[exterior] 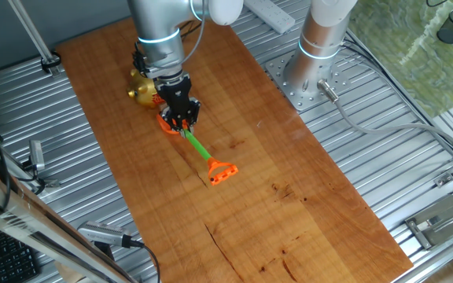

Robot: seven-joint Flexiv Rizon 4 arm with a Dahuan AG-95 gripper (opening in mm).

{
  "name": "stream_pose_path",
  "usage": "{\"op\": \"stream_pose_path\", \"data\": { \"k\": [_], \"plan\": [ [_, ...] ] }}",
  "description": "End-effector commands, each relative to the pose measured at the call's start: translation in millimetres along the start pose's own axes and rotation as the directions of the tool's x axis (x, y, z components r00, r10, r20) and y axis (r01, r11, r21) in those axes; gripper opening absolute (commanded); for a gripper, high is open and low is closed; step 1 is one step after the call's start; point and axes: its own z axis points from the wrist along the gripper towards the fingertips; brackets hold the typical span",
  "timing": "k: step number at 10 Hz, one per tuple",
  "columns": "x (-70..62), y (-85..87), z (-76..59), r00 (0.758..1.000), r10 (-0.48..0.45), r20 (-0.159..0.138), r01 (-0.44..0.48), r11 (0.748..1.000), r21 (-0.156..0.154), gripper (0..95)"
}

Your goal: Use a shovel to scoop up an object

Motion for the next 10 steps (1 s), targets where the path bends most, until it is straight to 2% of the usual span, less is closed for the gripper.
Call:
{"op": "stream_pose_path", "data": {
  "k": [1, 10],
  "plan": [
    [-0.8, -1.9, -0.7, 1.000, 0.002, 0.003, -0.002, 1.000, -0.005, 0.0],
    [-4.0, -4.3, 1.3, 1.000, 0.003, 0.001, -0.003, 1.000, -0.008, 0.0]
  ]
}}
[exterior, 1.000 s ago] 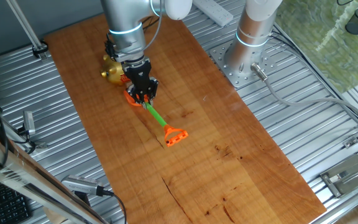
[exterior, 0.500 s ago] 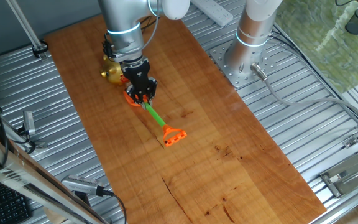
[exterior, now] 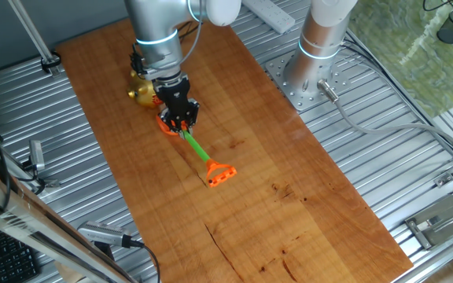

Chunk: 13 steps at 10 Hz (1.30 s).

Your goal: Use a shovel to scoop up an object

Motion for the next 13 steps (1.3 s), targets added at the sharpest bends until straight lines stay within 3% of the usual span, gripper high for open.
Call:
{"op": "stream_pose_path", "data": {
  "k": [1, 13],
  "plan": [
    [0.0, 0.5, -1.4, 1.000, -0.003, 0.002, 0.003, 1.000, -0.001, 0.0],
    [13.0, 10.0, -4.1, 0.999, -0.021, -0.029, 0.020, 1.000, -0.004, 0.0]
  ]
}}
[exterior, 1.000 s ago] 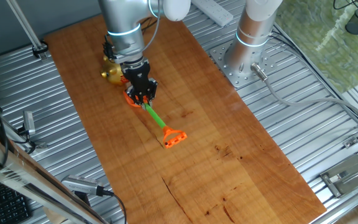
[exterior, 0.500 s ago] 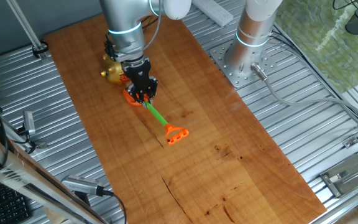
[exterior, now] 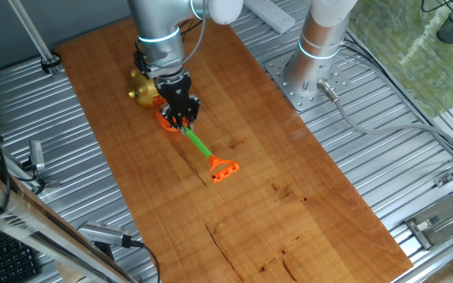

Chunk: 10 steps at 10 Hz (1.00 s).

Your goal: Use a shovel to scoop up an object

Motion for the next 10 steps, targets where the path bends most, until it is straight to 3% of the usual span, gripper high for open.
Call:
{"op": "stream_pose_path", "data": {
  "k": [1, 4, 10],
  "plan": [
    [0.7, -0.2, 0.3, 1.000, 0.007, -0.010, -0.007, 1.000, -0.001, 0.0],
    [-2.3, -2.6, 4.2, 0.999, 0.020, -0.036, -0.020, 1.000, -0.004, 0.0],
    [-32.5, -25.5, 9.9, 0.995, 0.070, -0.066, -0.071, 0.997, -0.019, 0.0]
  ]
}}
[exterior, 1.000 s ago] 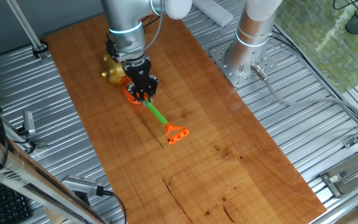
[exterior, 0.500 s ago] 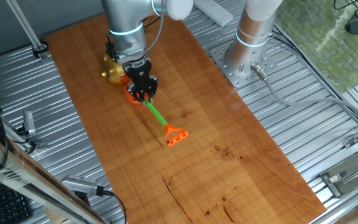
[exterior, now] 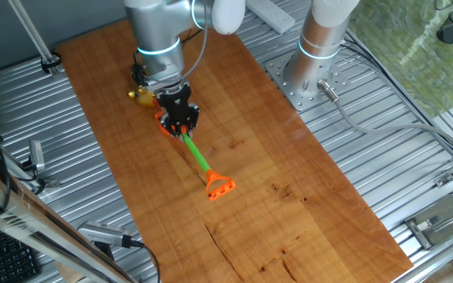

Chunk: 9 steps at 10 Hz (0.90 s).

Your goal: Use a shovel to scoop up an object

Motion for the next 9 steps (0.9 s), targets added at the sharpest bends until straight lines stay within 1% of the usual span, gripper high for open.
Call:
{"op": "stream_pose_path", "data": {
  "k": [1, 2, 3, 5, 6, 7, 8, 9],
  "plan": [
    [-15.1, -13.5, 6.3, 1.000, 0.021, -0.015, -0.021, 1.000, -0.002, 0.0],
    [-19.9, -17.9, 7.4, 0.999, 0.028, -0.024, -0.028, 1.000, -0.004, 0.0],
    [-29.8, -26.8, 8.4, 0.998, 0.041, -0.041, -0.041, 0.999, -0.009, 0.0],
    [-48.0, -37.7, 8.7, 0.996, 0.062, -0.069, -0.063, 0.998, -0.012, 0.0],
    [-62.7, -44.6, 10.9, 0.993, 0.076, -0.085, -0.078, 0.997, -0.014, 0.0],
    [-72.0, -48.2, 12.8, 0.992, 0.086, -0.092, -0.088, 0.996, -0.013, 0.0],
    [-78.5, -51.0, 14.6, 0.990, 0.090, -0.109, -0.091, 0.996, -0.011, 0.0],
    [-91.8, -55.1, 19.5, 0.987, 0.100, -0.127, -0.102, 0.995, -0.009, 0.0]
  ]
}}
